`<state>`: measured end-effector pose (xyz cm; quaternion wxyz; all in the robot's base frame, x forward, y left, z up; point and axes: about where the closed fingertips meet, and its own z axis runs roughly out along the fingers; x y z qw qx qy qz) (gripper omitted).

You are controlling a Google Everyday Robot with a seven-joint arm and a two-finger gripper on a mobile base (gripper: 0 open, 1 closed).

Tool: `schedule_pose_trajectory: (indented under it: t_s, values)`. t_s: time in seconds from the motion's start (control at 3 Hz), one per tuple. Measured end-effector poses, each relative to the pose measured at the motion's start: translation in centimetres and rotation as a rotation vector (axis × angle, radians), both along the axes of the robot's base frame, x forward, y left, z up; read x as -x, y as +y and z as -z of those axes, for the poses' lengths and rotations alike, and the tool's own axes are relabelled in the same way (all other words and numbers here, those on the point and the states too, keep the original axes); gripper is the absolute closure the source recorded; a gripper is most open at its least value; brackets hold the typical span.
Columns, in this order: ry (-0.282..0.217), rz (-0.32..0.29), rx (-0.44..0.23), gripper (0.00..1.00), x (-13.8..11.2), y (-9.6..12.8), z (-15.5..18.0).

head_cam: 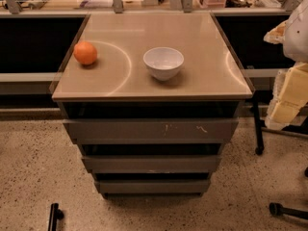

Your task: Open bottom drawer

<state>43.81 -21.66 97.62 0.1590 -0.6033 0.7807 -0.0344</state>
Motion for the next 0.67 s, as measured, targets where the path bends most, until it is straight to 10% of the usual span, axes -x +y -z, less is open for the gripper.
schedule_pose_trajectory:
  t_s: [0.67]
  values:
    - [-0.01, 0.037, -0.047, 0.0, 0.3, -0.5, 1.5]
